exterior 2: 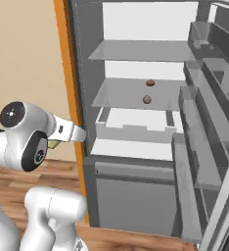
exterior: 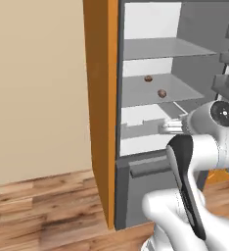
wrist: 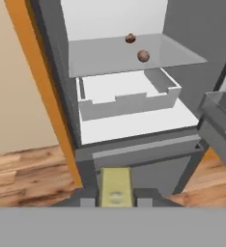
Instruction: Pick the egg and butter from the fridge and place them by the bowl for mixing.
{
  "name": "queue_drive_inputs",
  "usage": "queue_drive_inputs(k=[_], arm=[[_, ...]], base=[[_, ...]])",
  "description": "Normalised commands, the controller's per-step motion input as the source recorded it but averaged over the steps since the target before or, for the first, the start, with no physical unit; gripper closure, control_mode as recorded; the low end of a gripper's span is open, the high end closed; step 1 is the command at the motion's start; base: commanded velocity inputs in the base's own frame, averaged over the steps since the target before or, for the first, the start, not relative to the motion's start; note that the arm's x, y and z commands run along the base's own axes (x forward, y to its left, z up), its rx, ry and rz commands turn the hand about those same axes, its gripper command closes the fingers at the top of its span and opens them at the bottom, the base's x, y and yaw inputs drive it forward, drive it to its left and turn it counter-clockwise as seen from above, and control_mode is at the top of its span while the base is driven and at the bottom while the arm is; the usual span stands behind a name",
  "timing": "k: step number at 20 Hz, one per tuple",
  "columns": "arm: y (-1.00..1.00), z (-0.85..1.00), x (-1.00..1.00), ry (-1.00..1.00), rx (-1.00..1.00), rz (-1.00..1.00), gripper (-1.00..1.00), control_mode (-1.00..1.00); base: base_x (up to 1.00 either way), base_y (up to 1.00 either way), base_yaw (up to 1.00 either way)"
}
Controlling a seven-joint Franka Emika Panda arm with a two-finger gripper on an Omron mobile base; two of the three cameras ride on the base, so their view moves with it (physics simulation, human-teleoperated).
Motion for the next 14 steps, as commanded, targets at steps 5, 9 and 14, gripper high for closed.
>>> queue_drive_inputs(k=[5, 9, 14], arm=[[0.0, 0.0, 0.0, 0.0, 0.0, 0.0, 1.0, 1.0], [0.0, 0.0, 0.0, 0.0, 0.0, 0.0, 1.0, 1.0], [0.0, 0.0, 0.0, 0.0, 0.0, 0.0, 1.0, 1.0]], base=[[-0.27, 1.0, 0.49], [-0.61, 1.0, 0.06], [-0.77, 0.8, -0.67]])
